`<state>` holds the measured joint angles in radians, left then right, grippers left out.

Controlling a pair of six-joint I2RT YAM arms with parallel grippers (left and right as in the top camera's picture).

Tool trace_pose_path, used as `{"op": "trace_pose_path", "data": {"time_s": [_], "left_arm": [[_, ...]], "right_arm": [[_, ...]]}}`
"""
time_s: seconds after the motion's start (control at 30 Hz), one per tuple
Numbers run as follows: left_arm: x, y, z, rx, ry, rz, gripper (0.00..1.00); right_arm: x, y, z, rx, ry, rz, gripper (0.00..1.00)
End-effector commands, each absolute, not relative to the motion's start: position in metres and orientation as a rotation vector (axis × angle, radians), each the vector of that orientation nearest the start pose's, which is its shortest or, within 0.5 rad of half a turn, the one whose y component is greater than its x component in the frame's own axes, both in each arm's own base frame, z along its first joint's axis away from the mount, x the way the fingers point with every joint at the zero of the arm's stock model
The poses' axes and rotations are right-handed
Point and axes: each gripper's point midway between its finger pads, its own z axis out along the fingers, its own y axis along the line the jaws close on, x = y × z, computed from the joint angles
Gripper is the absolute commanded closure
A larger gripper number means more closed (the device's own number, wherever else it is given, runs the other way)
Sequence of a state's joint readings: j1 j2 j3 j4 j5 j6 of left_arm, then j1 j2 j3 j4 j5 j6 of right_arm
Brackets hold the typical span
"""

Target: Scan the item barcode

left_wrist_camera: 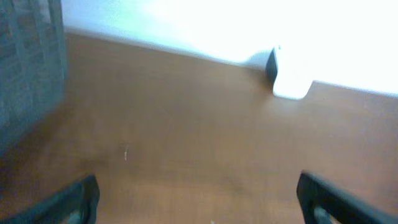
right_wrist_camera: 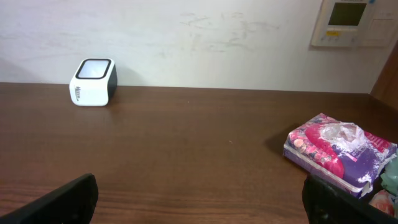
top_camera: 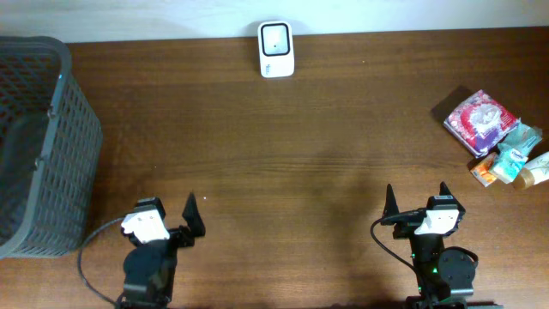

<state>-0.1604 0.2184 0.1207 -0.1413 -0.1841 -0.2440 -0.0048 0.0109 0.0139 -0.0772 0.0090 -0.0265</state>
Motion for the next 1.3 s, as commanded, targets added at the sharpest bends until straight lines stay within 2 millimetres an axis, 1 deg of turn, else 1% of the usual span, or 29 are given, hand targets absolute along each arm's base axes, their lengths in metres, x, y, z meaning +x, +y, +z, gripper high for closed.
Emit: {"op": "trace_pose_path", "data": {"time_s": [0.0, 0.1, 0.17, 0.2, 0.23, 0.27, 0.33, 0.37, 0.47, 0.5, 1.27], "left_arm": [[0.254, -0.020, 0.170, 0.028, 1.641, -0.054, 0.01], [0.253, -0.016, 0.152, 0.035, 1.673, -0.031, 0.01], [0.254, -0.015, 0.157, 0.031, 1.653, -0.030, 0.01], [0.253, -0.015, 0.156, 0.031, 1.656, -0.029, 0.01], [0.250, -0.014, 0.147, 0.030, 1.694, -0.023, 0.01], [0.247, -0.014, 0.147, 0.033, 1.692, -0.026, 0.01], [0.245, -0.013, 0.157, 0.024, 1.645, -0.024, 0.01], [0.246, -0.010, 0.157, 0.017, 1.647, -0.018, 0.01], [0.246, 0.007, 0.157, -0.047, 1.648, 0.028, 0.01], [0.246, 0.008, 0.156, -0.050, 1.648, 0.030, 0.01], [0.246, 0.006, 0.157, -0.040, 1.649, 0.022, 0.01]], "right_arm": [[0.246, -0.002, 0.155, -0.007, 1.652, -0.023, 0.01], [0.246, -0.002, 0.155, -0.007, 1.652, -0.023, 0.01], [0.246, -0.002, 0.155, -0.007, 1.652, -0.023, 0.01], [0.246, -0.002, 0.155, -0.007, 1.651, -0.023, 0.01], [0.246, -0.002, 0.155, -0.007, 1.652, -0.023, 0.01], [0.246, -0.002, 0.155, -0.007, 1.652, -0.023, 0.01], [0.246, -0.002, 0.155, -0.007, 1.652, -0.023, 0.01], [0.246, -0.002, 0.155, -0.007, 1.652, -0.023, 0.01], [0.246, -0.002, 0.155, -0.007, 1.652, -0.023, 0.01], [0.246, -0.002, 0.155, -0.007, 1.651, -0.023, 0.01], [0.246, -0.002, 0.155, -0.007, 1.652, -0.023, 0.01]]}}
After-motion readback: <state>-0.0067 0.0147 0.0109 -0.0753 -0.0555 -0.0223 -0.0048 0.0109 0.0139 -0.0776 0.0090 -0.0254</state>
